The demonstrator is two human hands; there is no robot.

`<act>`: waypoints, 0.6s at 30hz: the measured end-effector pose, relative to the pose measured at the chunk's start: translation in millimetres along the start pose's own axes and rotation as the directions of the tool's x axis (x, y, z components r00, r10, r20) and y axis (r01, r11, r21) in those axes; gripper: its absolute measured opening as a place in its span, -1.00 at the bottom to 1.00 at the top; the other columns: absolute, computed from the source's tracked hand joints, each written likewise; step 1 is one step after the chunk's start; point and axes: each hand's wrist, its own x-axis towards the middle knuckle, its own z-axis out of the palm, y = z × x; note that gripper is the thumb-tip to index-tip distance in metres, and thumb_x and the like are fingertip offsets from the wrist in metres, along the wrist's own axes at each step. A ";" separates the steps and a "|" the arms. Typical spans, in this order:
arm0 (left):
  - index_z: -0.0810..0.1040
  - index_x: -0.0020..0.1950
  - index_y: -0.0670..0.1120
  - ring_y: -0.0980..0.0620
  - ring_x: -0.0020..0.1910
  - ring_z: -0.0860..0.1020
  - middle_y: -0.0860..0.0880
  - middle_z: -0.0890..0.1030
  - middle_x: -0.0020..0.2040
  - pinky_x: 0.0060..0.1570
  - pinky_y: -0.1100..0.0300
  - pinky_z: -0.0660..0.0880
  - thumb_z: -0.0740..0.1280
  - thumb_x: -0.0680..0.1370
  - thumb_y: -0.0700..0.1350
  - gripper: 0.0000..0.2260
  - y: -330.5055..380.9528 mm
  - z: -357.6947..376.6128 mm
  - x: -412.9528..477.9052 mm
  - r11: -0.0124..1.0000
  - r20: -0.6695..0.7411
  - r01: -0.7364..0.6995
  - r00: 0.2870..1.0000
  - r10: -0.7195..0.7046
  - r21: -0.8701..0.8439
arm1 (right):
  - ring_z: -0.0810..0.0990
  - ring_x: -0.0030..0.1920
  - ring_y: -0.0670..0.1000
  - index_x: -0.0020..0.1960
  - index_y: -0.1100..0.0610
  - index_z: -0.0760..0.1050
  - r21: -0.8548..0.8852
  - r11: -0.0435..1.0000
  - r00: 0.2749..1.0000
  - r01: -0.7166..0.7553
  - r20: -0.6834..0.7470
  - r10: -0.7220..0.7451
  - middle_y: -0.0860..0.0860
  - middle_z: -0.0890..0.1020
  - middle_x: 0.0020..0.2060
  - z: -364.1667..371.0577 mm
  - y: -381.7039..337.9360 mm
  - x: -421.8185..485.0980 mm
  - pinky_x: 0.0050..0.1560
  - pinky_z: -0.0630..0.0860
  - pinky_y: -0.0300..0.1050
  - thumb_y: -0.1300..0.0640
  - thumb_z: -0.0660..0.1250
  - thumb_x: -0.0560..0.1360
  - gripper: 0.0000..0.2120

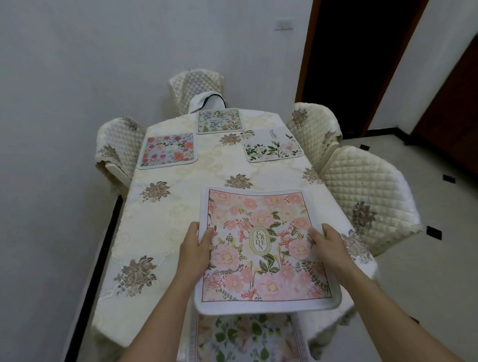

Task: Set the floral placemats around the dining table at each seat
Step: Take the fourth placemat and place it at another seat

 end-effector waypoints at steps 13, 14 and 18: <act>0.47 0.10 -0.10 0.03 -0.11 0.62 -0.02 0.62 -0.07 -0.17 0.11 0.55 0.21 0.67 0.00 -0.81 12.7 103.8 -29.8 0.995 0.426 -0.092 0.899 0.102 -0.045 | 0.68 0.00 0.11 0.13 0.09 0.51 0.129 0.962 0.869 -0.240 -0.412 0.272 0.05 0.68 0.00 -84.8 73.4 -114.0 0.12 0.60 0.18 0.04 0.21 0.64 -0.83; 0.47 0.10 -0.10 0.01 -0.09 0.62 -0.02 0.61 -0.07 -0.16 0.10 0.54 0.22 0.67 0.00 -0.82 15.2 113.2 -35.6 0.993 0.471 -0.105 0.874 0.118 -0.053 | 0.67 0.01 0.11 0.10 0.08 0.51 0.140 0.958 0.842 -0.249 -0.457 0.285 0.05 0.68 -0.01 -90.7 81.3 -129.2 0.13 0.60 0.18 0.04 0.22 0.63 -0.84; 0.46 0.13 -0.11 -0.02 -0.10 0.61 -0.03 0.61 -0.05 -0.27 0.15 0.50 0.21 0.67 0.02 -0.80 29.2 149.2 -63.0 0.984 0.617 -0.171 0.769 0.169 -0.055 | 0.66 -0.04 0.07 0.02 0.04 0.52 0.186 0.947 0.738 -0.261 -0.594 0.320 0.06 0.68 -0.02 -113.8 103.0 -189.6 0.05 0.59 0.06 0.04 0.23 0.62 -0.88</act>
